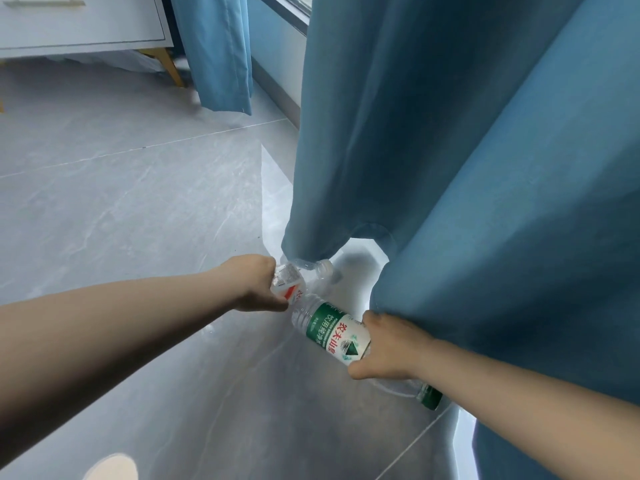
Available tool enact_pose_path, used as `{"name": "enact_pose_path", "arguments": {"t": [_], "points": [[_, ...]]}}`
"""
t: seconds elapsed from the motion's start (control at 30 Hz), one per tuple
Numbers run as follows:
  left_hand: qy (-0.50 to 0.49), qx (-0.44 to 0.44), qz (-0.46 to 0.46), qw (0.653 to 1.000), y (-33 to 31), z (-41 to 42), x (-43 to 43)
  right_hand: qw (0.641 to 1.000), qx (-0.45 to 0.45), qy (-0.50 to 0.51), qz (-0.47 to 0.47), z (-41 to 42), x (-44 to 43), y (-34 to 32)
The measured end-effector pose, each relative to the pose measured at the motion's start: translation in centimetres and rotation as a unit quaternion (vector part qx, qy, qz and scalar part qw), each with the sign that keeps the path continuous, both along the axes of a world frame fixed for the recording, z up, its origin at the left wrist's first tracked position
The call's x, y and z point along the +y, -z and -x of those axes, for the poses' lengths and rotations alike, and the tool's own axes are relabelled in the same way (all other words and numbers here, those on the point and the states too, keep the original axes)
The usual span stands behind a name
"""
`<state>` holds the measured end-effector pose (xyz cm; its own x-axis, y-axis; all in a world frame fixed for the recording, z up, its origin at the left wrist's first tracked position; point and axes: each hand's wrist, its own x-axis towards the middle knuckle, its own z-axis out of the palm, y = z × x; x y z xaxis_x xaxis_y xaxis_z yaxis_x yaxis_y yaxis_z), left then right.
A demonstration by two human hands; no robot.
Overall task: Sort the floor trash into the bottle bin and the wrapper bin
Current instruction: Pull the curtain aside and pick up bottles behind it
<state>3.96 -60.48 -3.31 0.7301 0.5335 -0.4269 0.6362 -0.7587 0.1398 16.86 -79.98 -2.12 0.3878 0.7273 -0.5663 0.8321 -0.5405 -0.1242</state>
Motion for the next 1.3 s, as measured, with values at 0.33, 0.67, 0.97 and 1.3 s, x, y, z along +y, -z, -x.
{"name": "enact_pose_path", "arguments": {"t": [0.33,0.67,0.97,1.3], "points": [[-0.042,-0.087,0.057,0.994,-5.9,1.8,-2.7,0.998,-0.036,0.053,0.003,-0.5,-2.5,-9.5],[0.067,-0.181,-0.041,0.98,-18.0,2.1,-3.6,0.988,-0.142,-0.046,-0.043,0.4,-2.8,-21.0],[0.209,-0.234,-0.066,0.947,-24.1,-0.3,-4.3,0.991,-0.129,-0.008,-0.033,-0.1,-3.9,-26.1],[0.378,-0.23,-0.056,0.895,-25.7,-8.6,-7.4,0.984,-0.081,0.152,0.043,-1.5,-8.0,-28.4]]}}
